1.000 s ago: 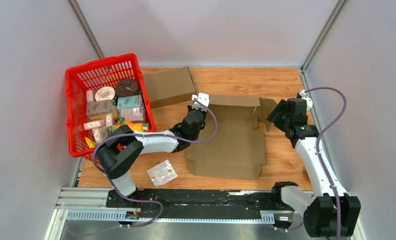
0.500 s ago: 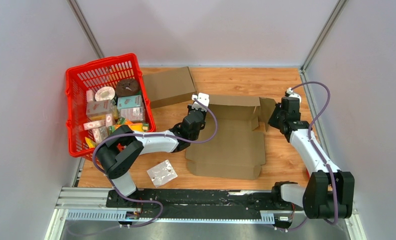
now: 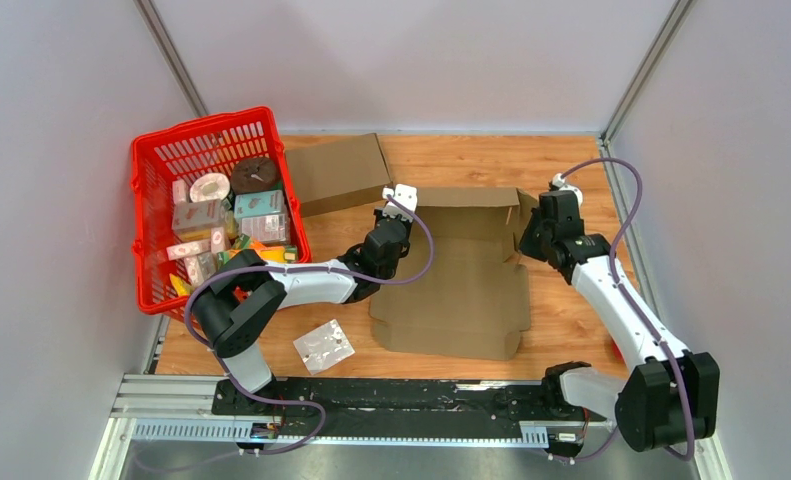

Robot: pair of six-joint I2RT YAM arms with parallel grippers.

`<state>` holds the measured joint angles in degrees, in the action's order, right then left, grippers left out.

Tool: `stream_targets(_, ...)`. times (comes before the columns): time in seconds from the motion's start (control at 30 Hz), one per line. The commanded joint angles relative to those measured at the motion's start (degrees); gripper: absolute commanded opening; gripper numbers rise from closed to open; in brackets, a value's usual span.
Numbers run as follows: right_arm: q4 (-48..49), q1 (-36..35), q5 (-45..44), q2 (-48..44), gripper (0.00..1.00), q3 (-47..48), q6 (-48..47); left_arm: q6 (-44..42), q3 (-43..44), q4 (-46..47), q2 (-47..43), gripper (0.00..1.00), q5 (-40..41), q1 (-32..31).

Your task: Fold the paper box

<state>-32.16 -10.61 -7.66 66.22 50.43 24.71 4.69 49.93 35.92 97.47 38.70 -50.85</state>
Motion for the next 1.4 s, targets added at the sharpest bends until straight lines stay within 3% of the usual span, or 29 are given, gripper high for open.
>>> stream_targets(0.0, -0.71, -0.64, 0.8, -1.62, 0.0, 0.81, 8.67, -0.56, 0.43, -3.49, -0.7, 0.0, -1.61, -0.13)
stream_targets(0.17, 7.44, -3.09, 2.65, -3.2, 0.0, -7.43, 20.43, -0.47, 0.52, -3.49, -0.62, 0.0, -1.78, -0.13)
stream_targets(0.3, 13.96, -6.17, 1.34, -3.73, 0.01, -12.37, 22.14, -0.56, 0.6, -3.67, -0.62, 0.0, -1.7, -0.13)
stream_targets(0.4, 10.65, -6.44, 0.72, -3.29, 0.13, -9.94, 17.33, -0.56, 0.52, -3.67, -0.62, 0.0, -1.7, -0.13)
stream_targets(0.43, 8.28, -6.44, 0.37, -3.98, 0.25, -8.61, 15.48, -0.56, 0.52, -3.75, -0.62, 0.0, -1.61, -0.13)
stream_targets(0.53, 0.2, -6.35, -0.68, -7.84, 0.49, -4.74, 9.31, -0.47, 0.52, -3.75, -0.7, 0.0, -1.61, -0.13)
stream_targets(0.63, -7.37, -4.61, -2.27, -12.06, 0.57, -3.59, 8.51, -0.38, 0.69, -3.67, -0.53, 0.0, -1.7, -0.21)
stream_targets(0.77, -9.24, -0.21, -6.47, -20.67, 0.6, -7.62, 11.41, -0.38, 0.52, -3.75, -0.7, 0.0, -1.52, -0.21)
stream_targets(0.83, -9.23, 4.69, -12.1, -21.65, 0.54, -8.68, 12.29, -0.47, 0.43, -3.75, -0.7, 0.0, -1.52, -0.13)
stream_targets(0.97, 0.83, 9.55, -17.56, -18.24, 0.51, -9.75, 4.34, -0.38, 0.43, -3.75, -0.79, 0.0, -1.7, -0.13)
stream_targets(1.0, 3.22, 9.64, -18.09, -13.88, 0.5, -9.22, 1.68, -0.38, 0.52, -3.75, -0.79, 0.0, -1.78, -0.13)
stream_targets(1.07, 7.79, 9.91, -14.95, -9.11, 0.51, -7.12, -5.76, -0.29, 0.6, -3.67, -0.53, 0.0, -1.96, -0.13)
stream_targets(1.2, 12.98, 9.91, 6.71, 1.1, 0.52, -1.92, -14.4, -0.56, 0.6, -3.67, -0.53, 0.0, -2.14, -0.13)
stream_targets(1.37, 17.04, 9.64, 16.09, 3.66, 0.54, -2.27, -21.53, -0.65, 0.52, -3.49, -0.62, 0.0, -1.96, -0.13)
